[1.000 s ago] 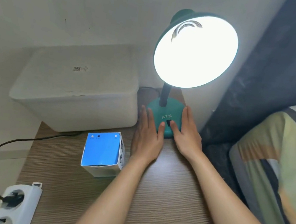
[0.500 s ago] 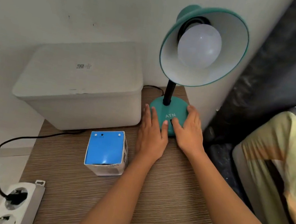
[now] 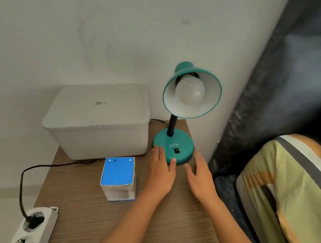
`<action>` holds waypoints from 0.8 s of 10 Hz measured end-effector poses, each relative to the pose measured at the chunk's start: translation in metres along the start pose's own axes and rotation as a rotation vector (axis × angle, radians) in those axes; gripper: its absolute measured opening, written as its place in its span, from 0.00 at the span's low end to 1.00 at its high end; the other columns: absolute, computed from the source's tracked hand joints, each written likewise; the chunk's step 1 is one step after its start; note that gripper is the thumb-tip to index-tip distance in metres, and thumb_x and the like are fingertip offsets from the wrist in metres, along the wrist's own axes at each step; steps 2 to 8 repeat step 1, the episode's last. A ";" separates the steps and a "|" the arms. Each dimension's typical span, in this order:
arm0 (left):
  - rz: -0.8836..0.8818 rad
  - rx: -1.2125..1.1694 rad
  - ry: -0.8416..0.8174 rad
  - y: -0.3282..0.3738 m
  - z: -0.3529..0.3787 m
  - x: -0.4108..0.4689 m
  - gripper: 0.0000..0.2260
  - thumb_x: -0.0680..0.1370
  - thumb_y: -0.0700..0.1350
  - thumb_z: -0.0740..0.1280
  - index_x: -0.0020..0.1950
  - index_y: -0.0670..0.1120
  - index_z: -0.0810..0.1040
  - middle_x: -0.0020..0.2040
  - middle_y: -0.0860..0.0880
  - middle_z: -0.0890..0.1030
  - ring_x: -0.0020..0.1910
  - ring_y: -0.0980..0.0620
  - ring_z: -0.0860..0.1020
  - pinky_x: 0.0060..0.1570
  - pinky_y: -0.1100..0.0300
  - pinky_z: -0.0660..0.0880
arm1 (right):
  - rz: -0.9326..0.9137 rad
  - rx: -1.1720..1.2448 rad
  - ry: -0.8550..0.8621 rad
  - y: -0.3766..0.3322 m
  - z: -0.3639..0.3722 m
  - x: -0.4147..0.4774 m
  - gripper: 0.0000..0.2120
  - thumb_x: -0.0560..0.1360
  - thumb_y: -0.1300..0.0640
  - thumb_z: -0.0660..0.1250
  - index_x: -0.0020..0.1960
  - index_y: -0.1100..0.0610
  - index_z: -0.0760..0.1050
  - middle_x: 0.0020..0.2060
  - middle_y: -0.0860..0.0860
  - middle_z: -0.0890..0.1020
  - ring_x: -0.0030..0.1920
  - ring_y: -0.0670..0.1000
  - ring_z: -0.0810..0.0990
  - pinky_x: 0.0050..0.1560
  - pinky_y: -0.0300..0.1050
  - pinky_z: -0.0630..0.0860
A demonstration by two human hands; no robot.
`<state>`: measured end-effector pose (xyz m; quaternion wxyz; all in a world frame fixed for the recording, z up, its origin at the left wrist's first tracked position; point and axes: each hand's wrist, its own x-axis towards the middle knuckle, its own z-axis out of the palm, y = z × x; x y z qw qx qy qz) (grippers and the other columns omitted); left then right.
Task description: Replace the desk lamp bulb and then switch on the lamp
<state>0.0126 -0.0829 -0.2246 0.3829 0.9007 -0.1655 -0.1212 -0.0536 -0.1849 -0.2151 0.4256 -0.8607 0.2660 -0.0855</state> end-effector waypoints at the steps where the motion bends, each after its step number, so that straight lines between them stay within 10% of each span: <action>1: -0.034 -0.024 -0.077 -0.007 -0.002 -0.055 0.26 0.81 0.53 0.54 0.77 0.44 0.52 0.78 0.46 0.53 0.77 0.51 0.51 0.73 0.58 0.48 | -0.033 -0.018 0.049 0.001 -0.004 -0.065 0.29 0.77 0.54 0.62 0.75 0.55 0.55 0.74 0.51 0.62 0.74 0.48 0.60 0.70 0.36 0.52; 8: -0.034 -0.024 -0.077 -0.007 -0.002 -0.055 0.26 0.81 0.53 0.54 0.77 0.44 0.52 0.78 0.46 0.53 0.77 0.51 0.51 0.73 0.58 0.48 | -0.033 -0.018 0.049 0.001 -0.004 -0.065 0.29 0.77 0.54 0.62 0.75 0.55 0.55 0.74 0.51 0.62 0.74 0.48 0.60 0.70 0.36 0.52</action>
